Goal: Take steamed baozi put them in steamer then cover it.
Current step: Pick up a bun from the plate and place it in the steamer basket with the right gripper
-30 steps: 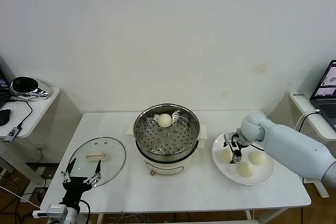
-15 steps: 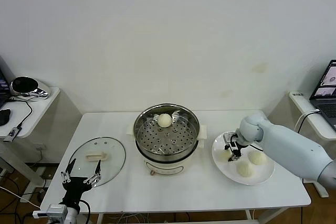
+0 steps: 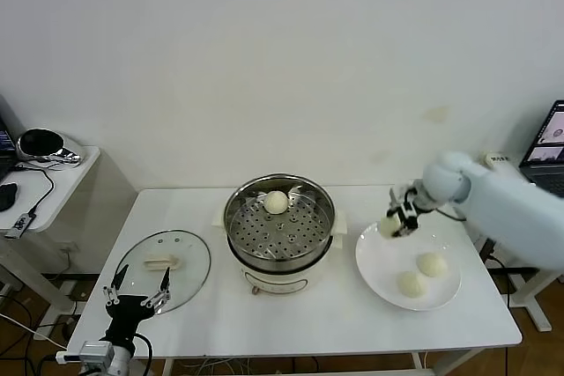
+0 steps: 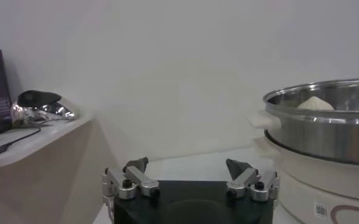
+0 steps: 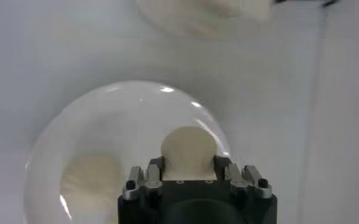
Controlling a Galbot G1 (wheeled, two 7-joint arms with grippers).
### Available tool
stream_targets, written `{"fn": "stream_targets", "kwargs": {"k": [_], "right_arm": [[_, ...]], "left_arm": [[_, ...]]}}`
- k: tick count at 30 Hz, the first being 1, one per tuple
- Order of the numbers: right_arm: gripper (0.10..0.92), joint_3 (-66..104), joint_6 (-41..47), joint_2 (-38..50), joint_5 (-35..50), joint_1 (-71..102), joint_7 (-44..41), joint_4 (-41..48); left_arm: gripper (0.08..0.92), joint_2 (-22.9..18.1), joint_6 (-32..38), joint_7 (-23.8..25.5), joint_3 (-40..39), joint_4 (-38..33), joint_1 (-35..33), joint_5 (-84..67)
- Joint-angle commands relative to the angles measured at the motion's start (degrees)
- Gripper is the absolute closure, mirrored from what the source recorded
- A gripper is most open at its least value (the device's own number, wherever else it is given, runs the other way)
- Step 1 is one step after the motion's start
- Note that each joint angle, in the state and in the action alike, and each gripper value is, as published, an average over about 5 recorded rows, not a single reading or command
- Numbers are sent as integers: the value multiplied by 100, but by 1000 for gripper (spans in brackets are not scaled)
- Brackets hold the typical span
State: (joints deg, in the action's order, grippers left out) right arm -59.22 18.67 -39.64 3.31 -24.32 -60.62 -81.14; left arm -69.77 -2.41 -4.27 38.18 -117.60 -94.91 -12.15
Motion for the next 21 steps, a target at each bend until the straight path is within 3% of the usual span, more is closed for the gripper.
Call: {"fn": "stream_targets", "kwargs": {"k": [1,12,21], "right_arm": [[493,-1342,480,-453,1608,-2388,114,-647],[484,-1797,1330,-2479,2954,-1983,857,-329],[482,-1657,1768,-3462,2920,-944,1059,557]], "left_arm": [[177,42,-7,1,-34,5,49,-22],[177,101,-1,3,64,12,63,-107],[177,52,-3,1,139,-51,72,-132]]}}
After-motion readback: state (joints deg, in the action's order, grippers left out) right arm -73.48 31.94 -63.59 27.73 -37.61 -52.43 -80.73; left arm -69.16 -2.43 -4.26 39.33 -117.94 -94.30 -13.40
